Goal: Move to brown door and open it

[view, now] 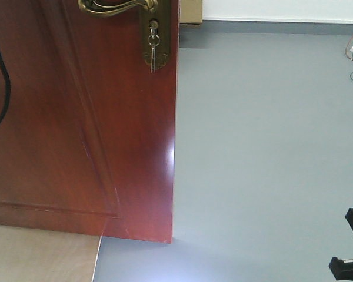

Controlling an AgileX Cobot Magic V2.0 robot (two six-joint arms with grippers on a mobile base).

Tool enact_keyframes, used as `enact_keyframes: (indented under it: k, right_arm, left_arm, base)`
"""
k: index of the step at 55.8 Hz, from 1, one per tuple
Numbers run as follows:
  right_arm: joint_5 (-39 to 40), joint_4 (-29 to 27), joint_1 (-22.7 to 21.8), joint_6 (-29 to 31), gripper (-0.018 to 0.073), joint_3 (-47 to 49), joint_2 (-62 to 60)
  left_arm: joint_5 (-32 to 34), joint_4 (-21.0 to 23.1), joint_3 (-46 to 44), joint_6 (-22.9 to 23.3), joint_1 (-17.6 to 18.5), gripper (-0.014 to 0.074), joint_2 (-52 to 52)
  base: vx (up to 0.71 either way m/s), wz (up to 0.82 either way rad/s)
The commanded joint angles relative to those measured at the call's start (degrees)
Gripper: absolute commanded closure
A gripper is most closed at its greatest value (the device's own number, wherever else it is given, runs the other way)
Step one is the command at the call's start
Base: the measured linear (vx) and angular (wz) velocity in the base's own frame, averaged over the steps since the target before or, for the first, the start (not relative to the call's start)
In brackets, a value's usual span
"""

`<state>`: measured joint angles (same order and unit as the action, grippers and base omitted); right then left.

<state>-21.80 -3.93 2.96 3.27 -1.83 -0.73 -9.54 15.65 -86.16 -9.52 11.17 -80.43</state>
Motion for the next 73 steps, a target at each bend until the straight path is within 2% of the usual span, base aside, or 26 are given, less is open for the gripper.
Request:
enact_keyframes:
  k: [1,10,15,25,39,50,58,66,69,73]
  right_arm:
    - [4.7,0.36,0.13,0.53,0.0559,-0.25,-0.32]
    - [4.7,0.36,0.13,0.53,0.0559,-0.25,-0.32]
    - [4.64,0.36,0.13,0.53,0.0559,-0.25,-0.32]
    - [4.64,0.36,0.13,0.53,0.0559,-0.25,-0.32]
    - [4.64,0.36,0.13,0.53,0.0559,-0.25,-0.32]
    - [4.64,0.36,0.13,0.53,0.0559,-0.25,-0.32]
    - [4.58,0.36,0.13,0.53,0.0559,-0.25,-0.32]
    - [4.58,0.36,0.13,0.53,0.0559,-0.25,-0.32]
    - [4.33,0.36,0.13,0.53,0.0559,-0.25,-0.32]
    - [4.33,0.36,0.13,0.53,0.0559,-0.25,-0.32]
  left_arm:
    - [4.89,-0.19,-1.73,0.0,0.09,0.046,3.39]
    - [-1.44,-5.75,-0.63,-0.33,-0.1,0.046,8.06]
    - [-1.72,-7.62,4.0,-0.33,-0.1,0.046,12.34]
    - [5.15,-8.61,20.73,-0.27,-0.1,0.046,22.73]
    - [14.63,-8.59,48.74,-0.28,-0.26,0.046,41.59]
    - [19.88,-8.59,68.49,-0.17,-3.28,0.046,56.67]
    - [19.74,-8.59,79.7,-0.12,-5.79,0.046,67.6]
    - [19.58,-8.53,86.88,0.37,-7.03,0.046,75.17]
    - [14.69,-8.6,86.54,-0.28,-7.52,0.046,77.42]
    - [12.6,-9.0,86.47,-1.01,-7.93,0.046,79.49]
  base:
    - [0.0,0.0]
    - [0.0,0.0]
    - [0.0,0.0]
    - [0.0,0.0]
    - [0.0,0.0]
    - [0.0,0.0]
    - [0.0,0.0]
    - [0.0,0.0]
    - [0.0,0.0]
    - [0.0,0.0]
